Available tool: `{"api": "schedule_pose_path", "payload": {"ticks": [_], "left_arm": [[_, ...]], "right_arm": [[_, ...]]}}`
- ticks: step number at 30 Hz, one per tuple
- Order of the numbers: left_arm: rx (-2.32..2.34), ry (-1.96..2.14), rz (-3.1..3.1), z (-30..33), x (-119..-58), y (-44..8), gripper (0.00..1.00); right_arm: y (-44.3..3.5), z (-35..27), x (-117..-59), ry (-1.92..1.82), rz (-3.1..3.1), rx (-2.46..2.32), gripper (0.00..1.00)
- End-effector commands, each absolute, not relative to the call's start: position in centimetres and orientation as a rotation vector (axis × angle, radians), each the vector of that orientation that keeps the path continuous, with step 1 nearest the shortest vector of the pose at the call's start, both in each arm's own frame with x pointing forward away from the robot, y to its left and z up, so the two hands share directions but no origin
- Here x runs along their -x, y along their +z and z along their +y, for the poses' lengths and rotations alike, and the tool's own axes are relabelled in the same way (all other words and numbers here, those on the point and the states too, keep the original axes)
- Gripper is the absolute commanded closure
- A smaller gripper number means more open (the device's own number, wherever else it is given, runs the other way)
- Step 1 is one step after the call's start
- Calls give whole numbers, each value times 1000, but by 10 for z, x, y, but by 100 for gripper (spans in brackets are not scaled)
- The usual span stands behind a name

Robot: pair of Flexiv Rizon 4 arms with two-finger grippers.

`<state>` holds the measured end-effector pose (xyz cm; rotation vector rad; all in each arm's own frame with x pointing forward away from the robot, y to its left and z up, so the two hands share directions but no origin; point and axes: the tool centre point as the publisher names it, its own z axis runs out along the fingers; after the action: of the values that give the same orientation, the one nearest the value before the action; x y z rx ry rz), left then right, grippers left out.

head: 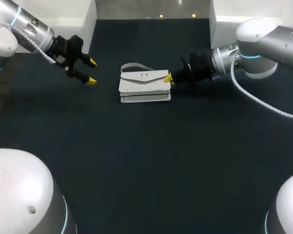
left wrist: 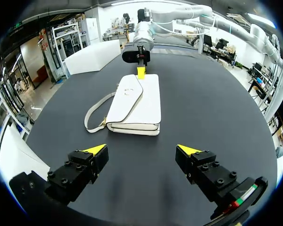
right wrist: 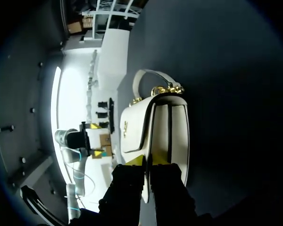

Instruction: Pick up the bag, open it, inspect its contents, close it, and place it on the opposite side

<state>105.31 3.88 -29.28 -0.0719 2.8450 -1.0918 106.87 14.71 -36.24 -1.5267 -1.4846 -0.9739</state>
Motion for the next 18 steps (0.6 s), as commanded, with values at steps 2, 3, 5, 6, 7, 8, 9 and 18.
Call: {"api": "schedule_pose_path", "payload": {"ticks": [2,3,5,6,7,8,9,18], "left_arm": [[70,-1095,2842,39,-1053,-294,0],[70,-1095,2842,39,-1053,-294,0],[70,-1095,2842,39,-1053,-294,0],[70,-1095,2842,39,-1053,-294,0],[70,-1095,2842,39,-1053,-294,0],[70,-1095,2842,39,-1053,-294,0],[70,-1095,2842,39,-1053,-294,0],[70,-1095,2842,39,-1053,-294,0]], "right_arm": [[-362,144,-1073,-965,-1484,1537,0],[-359,143,-1073,-967,-1490,1547,0],[-352,138,-1072,-971,-1511,1569,0],[-348,136,-1071,-968,-1529,1591,0],[-344,133,-1070,-964,-1547,1615,0],[-339,130,-1069,-964,-1561,1632,0],[-334,127,-1069,-962,-1583,1651,0],[-287,122,-1062,-947,-1955,1682,0]]}}
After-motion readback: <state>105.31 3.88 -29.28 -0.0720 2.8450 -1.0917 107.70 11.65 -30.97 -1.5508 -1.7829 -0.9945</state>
